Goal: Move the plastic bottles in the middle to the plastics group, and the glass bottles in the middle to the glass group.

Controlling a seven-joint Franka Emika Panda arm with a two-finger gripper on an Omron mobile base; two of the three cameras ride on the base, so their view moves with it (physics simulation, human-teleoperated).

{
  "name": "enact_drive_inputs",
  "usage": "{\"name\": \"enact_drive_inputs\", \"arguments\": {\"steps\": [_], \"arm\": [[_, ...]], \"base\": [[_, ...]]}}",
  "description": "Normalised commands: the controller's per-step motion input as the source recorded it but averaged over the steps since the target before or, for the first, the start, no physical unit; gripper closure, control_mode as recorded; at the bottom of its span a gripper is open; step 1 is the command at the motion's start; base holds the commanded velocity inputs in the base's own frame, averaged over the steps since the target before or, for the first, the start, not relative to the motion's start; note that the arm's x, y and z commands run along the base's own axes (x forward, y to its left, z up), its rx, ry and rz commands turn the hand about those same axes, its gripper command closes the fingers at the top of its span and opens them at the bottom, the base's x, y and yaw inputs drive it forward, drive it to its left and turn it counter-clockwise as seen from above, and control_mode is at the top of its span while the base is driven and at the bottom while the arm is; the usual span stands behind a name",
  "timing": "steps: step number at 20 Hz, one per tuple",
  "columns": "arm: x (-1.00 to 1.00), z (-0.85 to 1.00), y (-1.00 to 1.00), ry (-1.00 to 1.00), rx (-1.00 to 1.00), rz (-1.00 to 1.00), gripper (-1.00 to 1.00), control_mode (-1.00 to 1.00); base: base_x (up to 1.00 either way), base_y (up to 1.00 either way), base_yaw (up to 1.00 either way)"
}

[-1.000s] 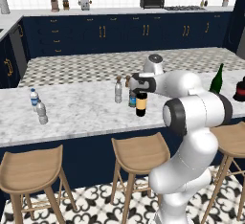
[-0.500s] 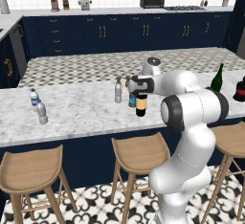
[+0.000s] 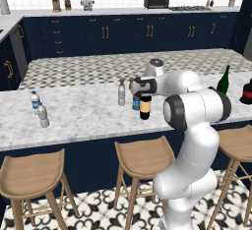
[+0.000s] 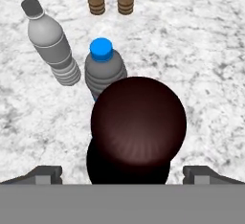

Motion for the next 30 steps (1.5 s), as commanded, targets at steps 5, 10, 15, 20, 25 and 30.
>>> {"name": "enact_drive_inputs", "arguments": {"steps": [5, 10, 15, 20, 25, 30], "arm": [[0.00, -0.16, 0.00, 0.01, 0.00, 0.00, -1.00, -1.00], [0.01, -0.31, 0.00, 0.00, 0.00, 0.00, -1.00, -1.00], [0.00, -0.06, 0.00, 0.00, 0.00, 0.00, -1.00, -1.00], [0.00, 0.00, 0.00, 0.00, 0.00, 0.00, 1.00, -1.00], [-0.02, 0.00, -0.02, 0.00, 0.00, 0.00, 1.00, -1.00], [-0.19, 0.22, -0.27, 0.00, 0.00, -0.04, 1.00, -1.00]], "base": [[0.00, 0.00, 0.00], [0.00, 0.00, 0.00], [0.00, 0.00, 0.00], [0.00, 0.00, 0.00], [0.00, 0.00, 0.00], [0.00, 0.00, 0.00]]}}
